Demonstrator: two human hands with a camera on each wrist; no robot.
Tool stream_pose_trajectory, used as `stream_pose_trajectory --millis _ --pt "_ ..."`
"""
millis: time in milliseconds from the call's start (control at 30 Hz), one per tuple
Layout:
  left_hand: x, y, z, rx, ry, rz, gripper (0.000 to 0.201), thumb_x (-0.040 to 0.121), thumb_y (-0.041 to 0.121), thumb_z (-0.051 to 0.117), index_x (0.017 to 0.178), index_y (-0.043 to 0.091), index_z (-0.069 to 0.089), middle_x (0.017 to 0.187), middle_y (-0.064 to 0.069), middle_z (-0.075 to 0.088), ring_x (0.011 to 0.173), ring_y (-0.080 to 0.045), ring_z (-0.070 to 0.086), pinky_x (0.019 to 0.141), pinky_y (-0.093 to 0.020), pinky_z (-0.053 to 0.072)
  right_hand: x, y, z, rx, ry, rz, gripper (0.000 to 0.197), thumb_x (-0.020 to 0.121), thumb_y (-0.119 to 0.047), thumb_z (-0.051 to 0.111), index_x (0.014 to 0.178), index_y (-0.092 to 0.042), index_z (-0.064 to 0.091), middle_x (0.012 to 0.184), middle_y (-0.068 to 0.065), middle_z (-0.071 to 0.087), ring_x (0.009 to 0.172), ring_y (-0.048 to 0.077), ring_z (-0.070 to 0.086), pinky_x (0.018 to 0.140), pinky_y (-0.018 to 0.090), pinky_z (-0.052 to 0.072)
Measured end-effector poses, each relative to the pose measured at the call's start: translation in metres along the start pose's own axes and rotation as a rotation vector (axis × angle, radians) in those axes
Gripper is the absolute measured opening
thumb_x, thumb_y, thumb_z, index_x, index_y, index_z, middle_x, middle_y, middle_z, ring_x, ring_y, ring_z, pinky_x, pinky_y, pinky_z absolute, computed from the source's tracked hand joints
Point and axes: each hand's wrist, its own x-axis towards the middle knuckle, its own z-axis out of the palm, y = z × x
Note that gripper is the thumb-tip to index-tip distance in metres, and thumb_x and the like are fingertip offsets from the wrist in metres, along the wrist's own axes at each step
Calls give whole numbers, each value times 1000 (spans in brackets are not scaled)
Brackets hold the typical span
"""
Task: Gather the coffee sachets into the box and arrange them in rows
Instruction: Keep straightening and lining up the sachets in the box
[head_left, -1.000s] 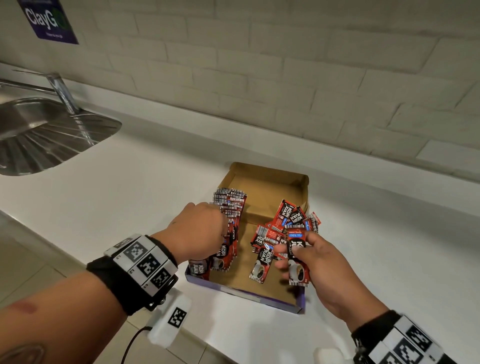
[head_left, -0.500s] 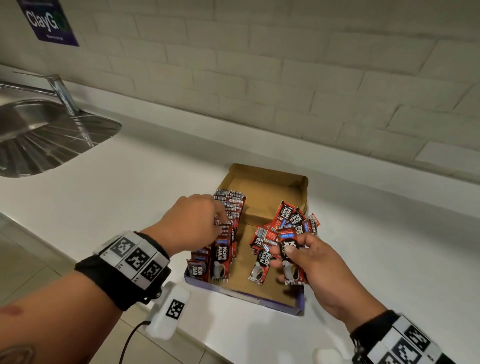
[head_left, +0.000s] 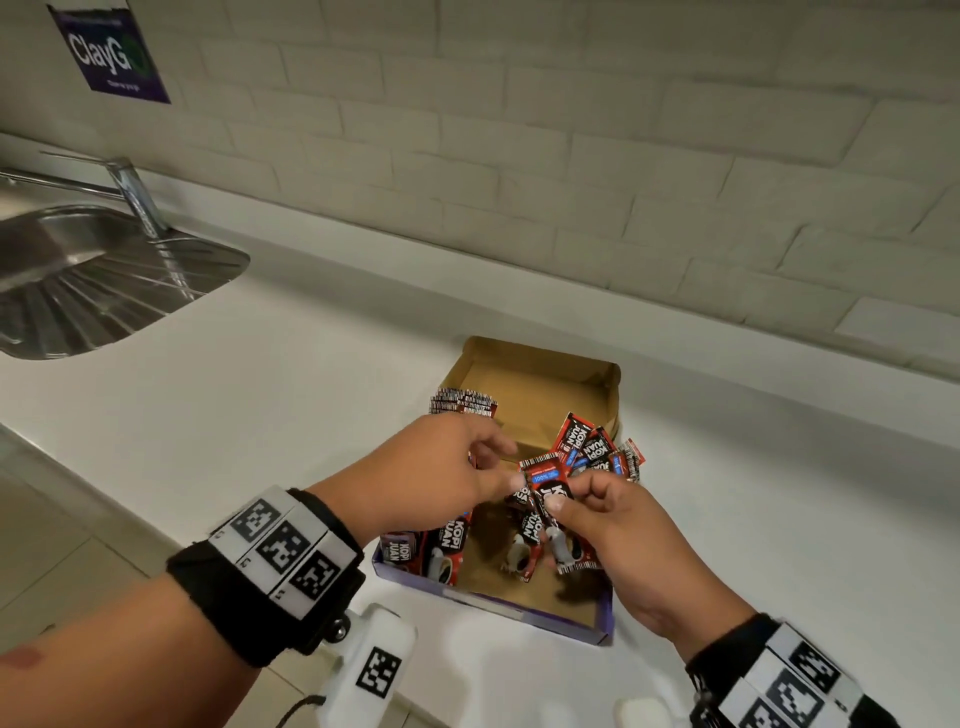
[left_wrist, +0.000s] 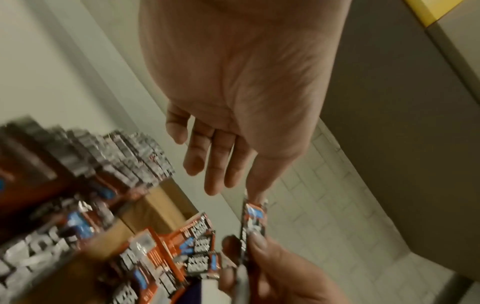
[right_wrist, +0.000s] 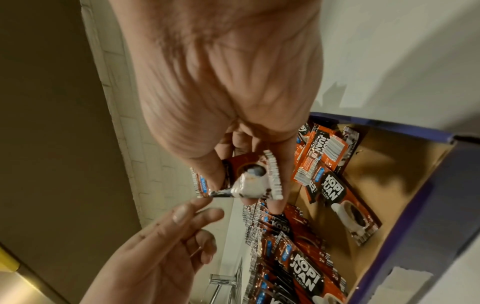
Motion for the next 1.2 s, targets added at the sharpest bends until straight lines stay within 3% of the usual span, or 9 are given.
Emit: stream_pose_trajectory --millis 100,267,367,467,600,733,867,1000,1200 --pt "1 8 6 -121 -20 -2 30 87 40 76 114 32 68 99 13 69 85 1 66 79 -23 55 2 -1 3 41 -36 -7 9 92 -17 75 90 -9 71 92 25 74 77 34 71 85 62 57" --pt "5 11 0 -207 83 -23 8 89 27 76 87 23 69 78 3 71 58 -3 57 65 -30 53 1 -7 1 178 -119 29 24 83 -10 76 104 -2 69 90 21 73 78 29 72 68 42 64" --pt "5 8 -6 -278 132 -67 8 88 26 77 87 20 71 83 -4 74 57 -5 59 65 -28 51 2 -7 -5 48 -110 14 7 88 -4 74 93 -8 72 87 14 75 77 26 72 69 37 63" --pt "3 5 -10 -259 164 -62 8 86 30 78 86 24 73 80 4 72 62 -2 60 68 -26 52 4 -7 -5 -18 -101 5 5 90 -6 74 90 -8 70 82 11 76 75 27 74 70 38 62" --pt "-1 -5 -31 -164 264 -62 7 87 29 77 82 26 73 63 20 62 50 6 52 51 -10 34 18 0 7 -138 -133 46 4 93 -11 73 95 -10 69 85 15 75 70 22 72 67 39 60" --pt "-10 -19 -43 94 183 -73 6 87 34 76 84 31 72 83 16 68 69 4 59 62 -17 39 36 20 29 -489 -243 97 7 94 -21 71 95 -16 68 70 5 70 55 15 66 59 35 57" --pt "-19 -27 -25 309 52 -49 10 92 34 69 98 29 76 94 12 73 84 -4 63 76 -25 51 55 35 52 -649 -245 130 12 94 -25 70 89 -15 66 59 1 68 43 14 60 50 29 52" --pt "-18 -38 -6 427 -17 -60 19 93 32 61 108 33 74 106 10 73 96 -12 64 84 -29 51 67 46 63 -639 -191 143 14 94 -25 69 88 -12 69 56 -1 65 44 13 57 57 35 54" --pt "-13 -46 4 564 -43 -1 20 94 30 57 109 30 71 105 5 73 96 -19 64 83 -31 49 66 45 62 -546 -176 159 14 94 -15 62 83 -16 69 67 6 72 48 19 64 49 29 50"
